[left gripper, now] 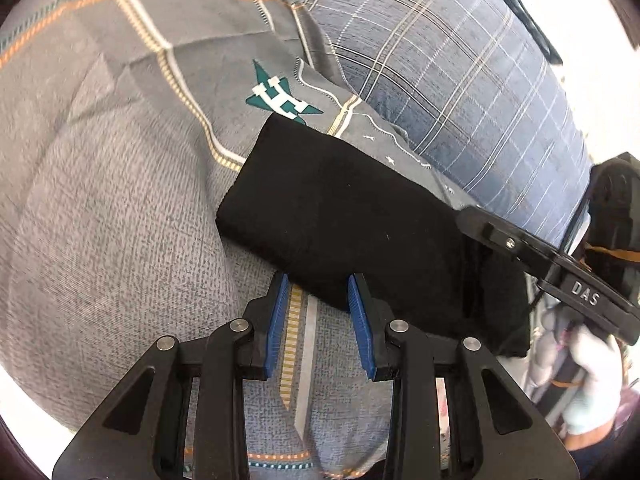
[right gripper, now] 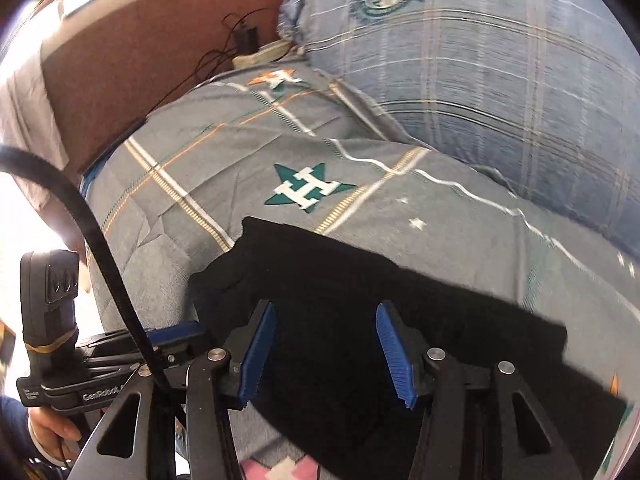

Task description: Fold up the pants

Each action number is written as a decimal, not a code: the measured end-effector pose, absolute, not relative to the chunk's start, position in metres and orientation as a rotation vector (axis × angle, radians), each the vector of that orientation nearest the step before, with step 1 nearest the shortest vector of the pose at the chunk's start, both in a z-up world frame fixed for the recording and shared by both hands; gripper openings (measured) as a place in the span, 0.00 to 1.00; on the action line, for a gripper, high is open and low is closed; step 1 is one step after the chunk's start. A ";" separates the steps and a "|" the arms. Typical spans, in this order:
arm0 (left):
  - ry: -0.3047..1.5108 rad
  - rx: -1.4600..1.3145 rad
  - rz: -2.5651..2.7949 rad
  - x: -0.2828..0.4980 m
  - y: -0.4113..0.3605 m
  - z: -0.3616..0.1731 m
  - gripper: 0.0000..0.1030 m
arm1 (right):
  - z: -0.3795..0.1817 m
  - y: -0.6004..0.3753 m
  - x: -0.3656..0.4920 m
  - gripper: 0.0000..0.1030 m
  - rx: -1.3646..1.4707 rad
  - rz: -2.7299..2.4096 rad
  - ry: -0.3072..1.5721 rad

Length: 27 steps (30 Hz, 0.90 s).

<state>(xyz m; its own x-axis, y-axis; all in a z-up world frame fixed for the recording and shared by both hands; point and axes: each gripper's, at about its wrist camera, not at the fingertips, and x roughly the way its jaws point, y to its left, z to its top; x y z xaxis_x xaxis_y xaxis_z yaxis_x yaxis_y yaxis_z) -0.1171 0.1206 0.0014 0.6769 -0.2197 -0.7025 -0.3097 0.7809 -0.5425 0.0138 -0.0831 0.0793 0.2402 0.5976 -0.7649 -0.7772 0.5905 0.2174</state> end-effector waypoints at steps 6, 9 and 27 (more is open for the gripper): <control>0.784 -0.830 0.033 -0.124 0.130 -0.002 0.35 | 0.078 -0.044 0.032 0.52 -0.350 1.061 0.929; 0.727 -0.861 0.014 -0.132 0.133 0.003 0.58 | 0.075 -0.024 0.036 0.53 -0.422 1.098 0.932; 0.733 -0.892 0.028 -0.097 0.141 -0.015 0.65 | 0.023 0.052 0.063 0.45 -0.537 1.232 1.043</control>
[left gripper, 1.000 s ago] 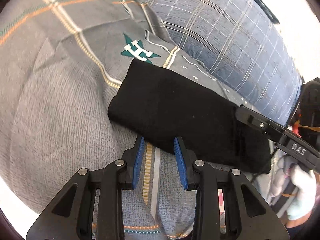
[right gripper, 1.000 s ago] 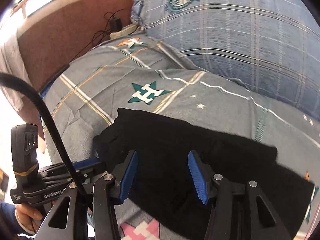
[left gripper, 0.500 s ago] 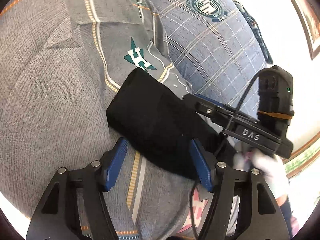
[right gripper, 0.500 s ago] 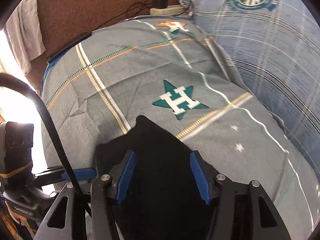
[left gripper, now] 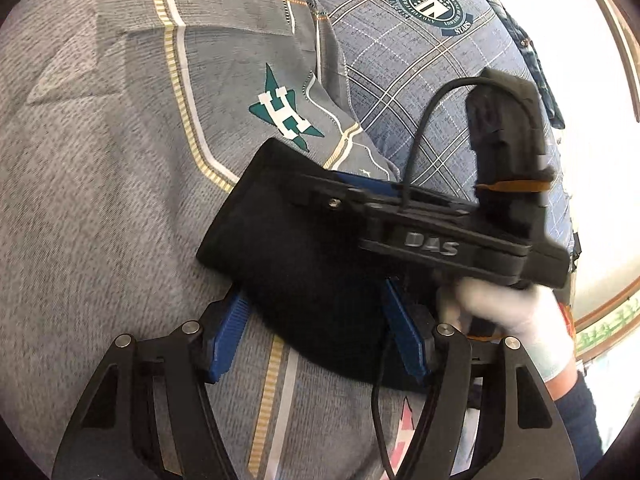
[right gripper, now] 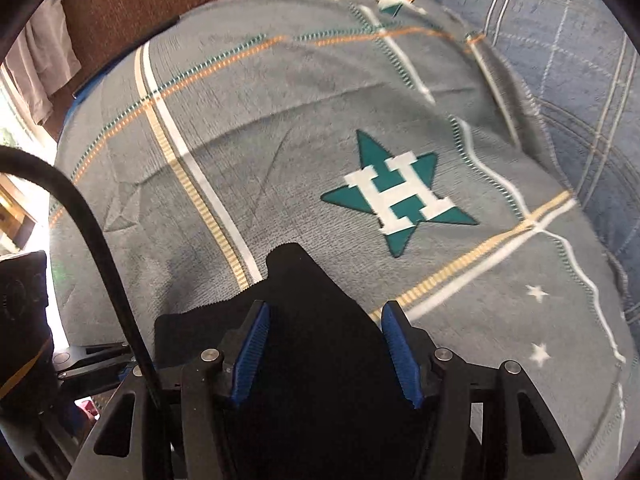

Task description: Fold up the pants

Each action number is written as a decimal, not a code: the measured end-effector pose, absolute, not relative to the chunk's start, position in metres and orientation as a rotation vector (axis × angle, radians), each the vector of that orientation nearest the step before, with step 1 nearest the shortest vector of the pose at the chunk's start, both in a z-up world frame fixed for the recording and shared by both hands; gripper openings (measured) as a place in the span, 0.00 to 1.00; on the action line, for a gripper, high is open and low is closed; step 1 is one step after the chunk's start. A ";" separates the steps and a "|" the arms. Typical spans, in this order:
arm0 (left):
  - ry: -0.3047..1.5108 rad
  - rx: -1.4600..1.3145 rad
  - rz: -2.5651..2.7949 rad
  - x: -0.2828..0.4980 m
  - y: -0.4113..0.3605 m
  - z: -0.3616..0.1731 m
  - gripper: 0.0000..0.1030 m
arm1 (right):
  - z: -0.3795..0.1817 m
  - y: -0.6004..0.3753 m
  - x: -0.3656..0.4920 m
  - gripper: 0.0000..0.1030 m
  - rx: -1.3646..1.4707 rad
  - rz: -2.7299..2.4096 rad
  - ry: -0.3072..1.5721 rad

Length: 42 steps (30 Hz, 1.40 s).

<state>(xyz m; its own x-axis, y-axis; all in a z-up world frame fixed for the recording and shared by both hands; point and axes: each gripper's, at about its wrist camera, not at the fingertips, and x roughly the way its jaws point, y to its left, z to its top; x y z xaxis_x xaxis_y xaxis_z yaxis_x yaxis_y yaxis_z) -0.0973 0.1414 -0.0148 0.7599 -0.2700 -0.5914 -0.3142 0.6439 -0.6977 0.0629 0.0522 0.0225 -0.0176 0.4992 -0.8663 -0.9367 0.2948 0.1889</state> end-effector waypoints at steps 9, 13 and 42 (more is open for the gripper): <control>0.708 -0.855 -0.044 -0.095 0.149 0.001 0.21 | 0.046 0.033 0.047 0.17 -0.433 1.226 0.924; 0.608 -0.728 -0.110 -0.100 0.129 0.046 0.20 | 0.091 -0.013 0.054 0.16 -0.190 1.240 0.844; 0.827 -0.127 -0.617 -0.048 -0.115 0.084 0.29 | 0.078 -0.376 0.036 0.23 0.482 0.628 0.783</control>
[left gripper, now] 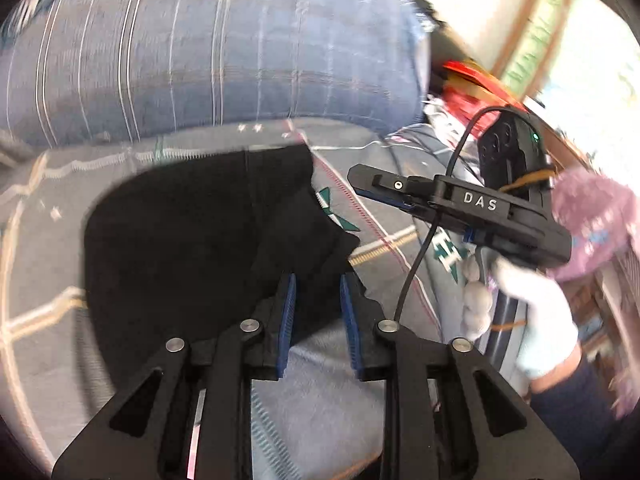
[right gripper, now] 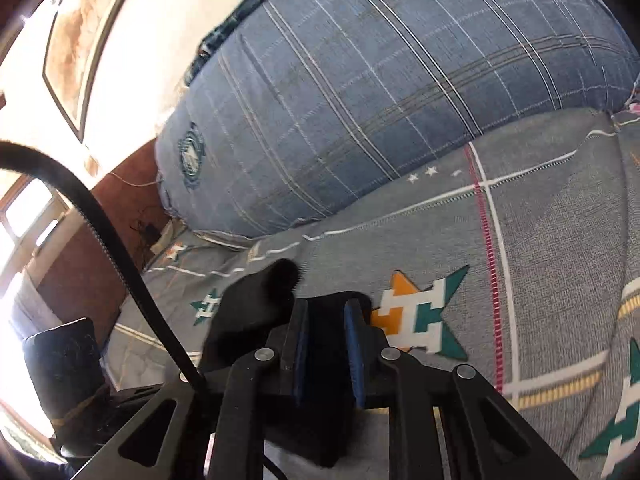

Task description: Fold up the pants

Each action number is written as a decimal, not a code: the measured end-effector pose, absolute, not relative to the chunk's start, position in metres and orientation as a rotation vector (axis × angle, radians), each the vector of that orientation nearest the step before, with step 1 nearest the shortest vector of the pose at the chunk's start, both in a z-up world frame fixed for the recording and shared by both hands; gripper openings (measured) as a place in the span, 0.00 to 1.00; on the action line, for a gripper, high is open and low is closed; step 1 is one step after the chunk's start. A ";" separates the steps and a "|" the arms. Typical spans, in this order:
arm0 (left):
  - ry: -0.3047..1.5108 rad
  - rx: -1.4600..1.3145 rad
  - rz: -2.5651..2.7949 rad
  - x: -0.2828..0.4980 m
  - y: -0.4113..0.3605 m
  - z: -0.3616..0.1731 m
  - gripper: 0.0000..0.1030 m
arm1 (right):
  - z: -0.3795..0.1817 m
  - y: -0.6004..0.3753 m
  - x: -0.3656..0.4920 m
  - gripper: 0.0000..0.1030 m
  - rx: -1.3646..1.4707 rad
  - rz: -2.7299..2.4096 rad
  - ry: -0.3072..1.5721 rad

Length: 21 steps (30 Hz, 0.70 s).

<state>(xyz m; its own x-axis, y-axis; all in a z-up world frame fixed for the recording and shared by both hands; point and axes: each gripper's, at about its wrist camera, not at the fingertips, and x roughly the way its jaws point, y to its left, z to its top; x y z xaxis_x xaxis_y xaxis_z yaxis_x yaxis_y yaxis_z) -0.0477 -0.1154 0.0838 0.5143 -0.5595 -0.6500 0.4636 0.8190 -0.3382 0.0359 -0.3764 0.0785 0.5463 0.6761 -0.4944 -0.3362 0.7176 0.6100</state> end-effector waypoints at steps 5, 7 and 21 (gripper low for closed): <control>0.767 -0.063 -0.583 -0.057 -0.080 0.104 0.35 | 0.089 -0.357 0.004 0.55 0.445 0.672 0.789; 0.768 -0.056 -0.534 -0.048 -0.067 0.103 0.35 | 0.084 -0.351 -0.007 0.55 0.436 0.681 0.823; 0.841 -0.060 -0.467 0.009 -0.063 0.074 0.35 | 0.077 -0.298 0.016 0.17 0.151 0.701 0.853</control>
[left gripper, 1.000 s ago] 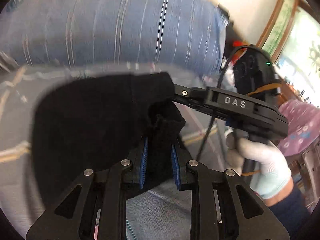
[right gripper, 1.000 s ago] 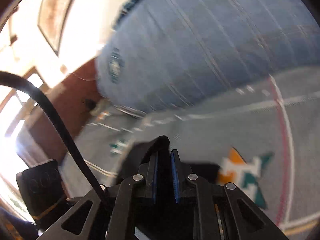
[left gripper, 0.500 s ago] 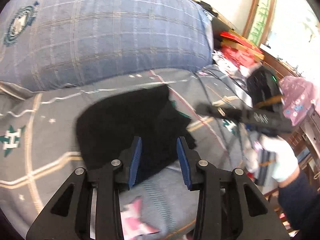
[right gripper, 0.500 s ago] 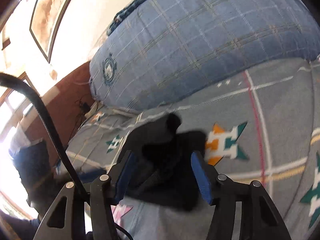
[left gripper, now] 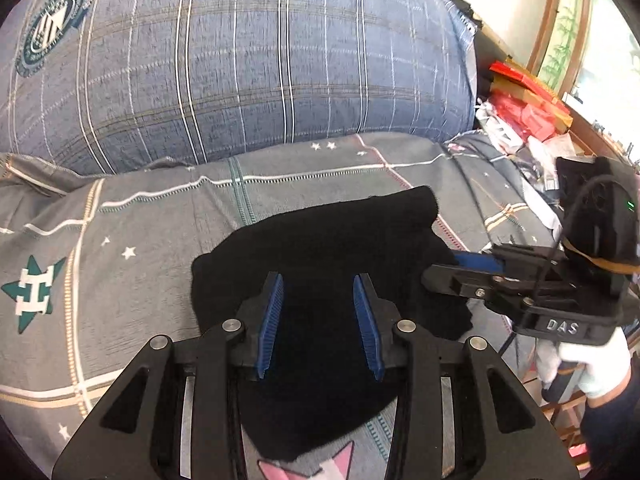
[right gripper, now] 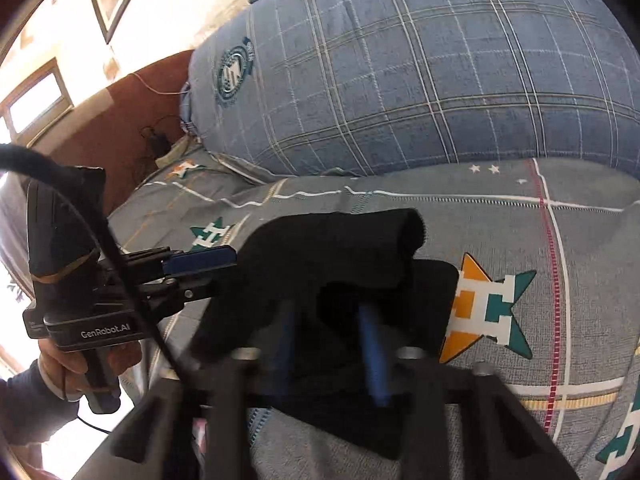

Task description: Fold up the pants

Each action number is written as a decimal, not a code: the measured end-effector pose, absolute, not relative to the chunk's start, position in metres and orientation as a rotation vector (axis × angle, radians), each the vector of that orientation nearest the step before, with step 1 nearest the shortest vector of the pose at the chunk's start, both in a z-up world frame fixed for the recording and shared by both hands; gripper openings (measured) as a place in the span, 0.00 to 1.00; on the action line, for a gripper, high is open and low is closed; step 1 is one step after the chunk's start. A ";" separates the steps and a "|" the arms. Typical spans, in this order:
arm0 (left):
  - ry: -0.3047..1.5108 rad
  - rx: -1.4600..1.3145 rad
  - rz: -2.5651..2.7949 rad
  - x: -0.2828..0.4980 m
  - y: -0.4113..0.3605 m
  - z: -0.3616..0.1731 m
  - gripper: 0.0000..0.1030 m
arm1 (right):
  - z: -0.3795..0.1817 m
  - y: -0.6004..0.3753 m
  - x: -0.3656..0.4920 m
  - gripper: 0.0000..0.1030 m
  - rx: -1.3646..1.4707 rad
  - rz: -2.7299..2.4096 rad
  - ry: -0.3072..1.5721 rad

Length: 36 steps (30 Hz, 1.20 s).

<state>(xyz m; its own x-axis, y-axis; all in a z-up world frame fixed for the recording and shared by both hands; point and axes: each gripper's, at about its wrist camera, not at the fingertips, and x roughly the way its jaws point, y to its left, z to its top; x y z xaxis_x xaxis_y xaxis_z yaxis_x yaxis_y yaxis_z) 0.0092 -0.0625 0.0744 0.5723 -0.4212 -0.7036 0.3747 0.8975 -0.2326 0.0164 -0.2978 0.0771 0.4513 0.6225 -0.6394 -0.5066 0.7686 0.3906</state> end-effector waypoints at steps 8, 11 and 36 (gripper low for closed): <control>0.859 -0.098 -0.482 0.022 -0.070 0.062 0.35 | 0.073 -0.311 -0.012 0.06 0.088 0.731 0.848; 0.879 -0.118 -0.477 0.026 -0.073 0.050 0.35 | 0.046 -0.315 -0.011 0.06 0.073 0.668 0.923; 0.787 -0.086 -0.234 -0.038 -0.028 0.073 0.35 | 0.076 -0.309 -0.039 0.40 0.155 0.550 0.831</control>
